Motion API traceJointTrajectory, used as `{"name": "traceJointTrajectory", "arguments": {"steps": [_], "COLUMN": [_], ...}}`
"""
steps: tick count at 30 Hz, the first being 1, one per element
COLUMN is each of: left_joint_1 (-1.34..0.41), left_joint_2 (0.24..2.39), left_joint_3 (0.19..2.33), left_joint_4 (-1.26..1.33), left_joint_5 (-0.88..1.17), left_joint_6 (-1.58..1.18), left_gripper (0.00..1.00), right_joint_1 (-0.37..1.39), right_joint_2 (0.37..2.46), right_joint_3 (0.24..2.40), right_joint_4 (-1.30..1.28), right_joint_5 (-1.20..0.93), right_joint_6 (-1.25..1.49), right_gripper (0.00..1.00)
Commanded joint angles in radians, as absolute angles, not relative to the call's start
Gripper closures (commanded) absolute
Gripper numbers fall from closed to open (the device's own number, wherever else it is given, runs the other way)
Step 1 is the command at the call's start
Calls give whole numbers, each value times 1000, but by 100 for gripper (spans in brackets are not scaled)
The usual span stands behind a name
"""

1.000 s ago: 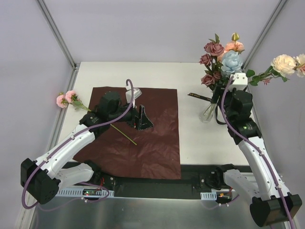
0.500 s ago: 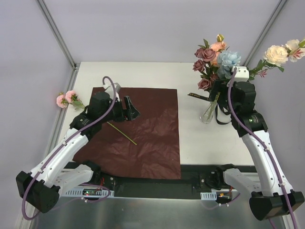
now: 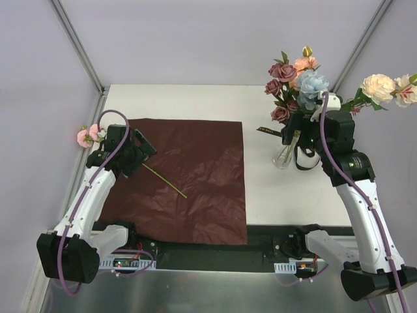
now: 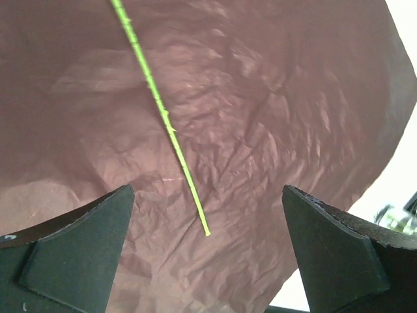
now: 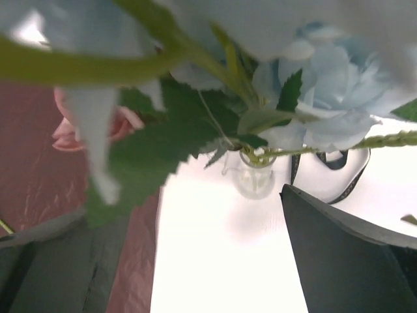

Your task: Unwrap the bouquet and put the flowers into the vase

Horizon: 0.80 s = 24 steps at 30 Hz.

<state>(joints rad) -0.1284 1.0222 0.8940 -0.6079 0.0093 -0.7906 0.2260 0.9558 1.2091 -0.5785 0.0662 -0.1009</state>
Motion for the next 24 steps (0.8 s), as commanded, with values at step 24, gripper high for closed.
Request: {"name": "traceJointTrajectory", "arguments": {"steps": [24], "left_joint_1": [86], "left_joint_2": [1578], "left_joint_3": [997], "left_joint_4": [-563], "left_joint_5": [-63], "left_joint_6": [-1132], "left_gripper": [34], "right_joint_1": [414], "right_joint_2": [640], "right_joint_3": [927], "right_joint_4": [-686], "right_joint_5": [-58], "right_joint_6": [26], "right_gripper": [3]}}
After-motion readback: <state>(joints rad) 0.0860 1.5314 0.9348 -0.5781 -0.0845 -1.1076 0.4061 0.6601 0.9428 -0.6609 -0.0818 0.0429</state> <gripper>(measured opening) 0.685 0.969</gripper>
